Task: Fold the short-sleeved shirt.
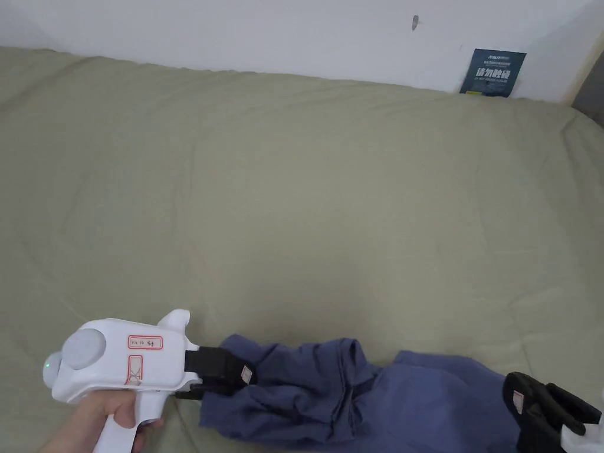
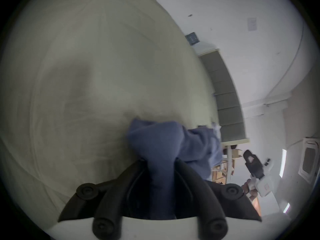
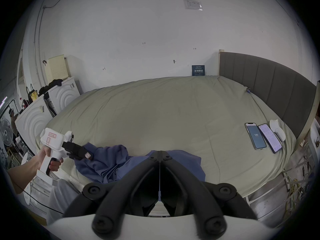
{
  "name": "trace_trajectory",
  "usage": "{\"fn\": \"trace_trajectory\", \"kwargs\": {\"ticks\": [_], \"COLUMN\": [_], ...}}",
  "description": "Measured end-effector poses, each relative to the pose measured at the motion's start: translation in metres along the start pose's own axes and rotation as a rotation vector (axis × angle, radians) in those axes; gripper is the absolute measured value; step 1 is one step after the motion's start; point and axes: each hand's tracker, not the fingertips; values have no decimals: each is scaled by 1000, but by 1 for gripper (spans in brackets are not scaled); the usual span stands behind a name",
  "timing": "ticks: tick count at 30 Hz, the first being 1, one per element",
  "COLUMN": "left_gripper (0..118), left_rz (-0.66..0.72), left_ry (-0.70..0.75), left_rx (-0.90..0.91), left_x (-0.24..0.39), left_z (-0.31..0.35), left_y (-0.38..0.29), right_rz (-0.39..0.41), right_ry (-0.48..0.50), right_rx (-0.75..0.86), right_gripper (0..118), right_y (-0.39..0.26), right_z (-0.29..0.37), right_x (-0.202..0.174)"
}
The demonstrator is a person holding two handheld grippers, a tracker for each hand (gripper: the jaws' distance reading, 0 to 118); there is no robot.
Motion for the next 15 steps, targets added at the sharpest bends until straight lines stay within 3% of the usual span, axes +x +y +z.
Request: {"fn": "trace_trajectory", "kwargs": {"ticks": [2, 6, 12, 15], "left_gripper": [10, 10, 10, 10], "left_rz": [54, 53, -36, -111], "left_ry": [-67, -34, 278, 424], "left_rx": [-10, 80, 187, 184], "left_x": [1, -9, -23, 23], "left_z": [10, 57, 161, 170], "left_y": [0, 6, 19, 3], "right_rz": [2, 7, 2, 0], "right_ry": [2, 13, 62, 84], "right_rx": [1, 11, 31, 33], "right_gripper": [2, 2, 2, 2], "right_y": [1, 3, 4, 3], "right_z": [0, 1, -3, -3], "right_x": [2, 5, 3, -1]}}
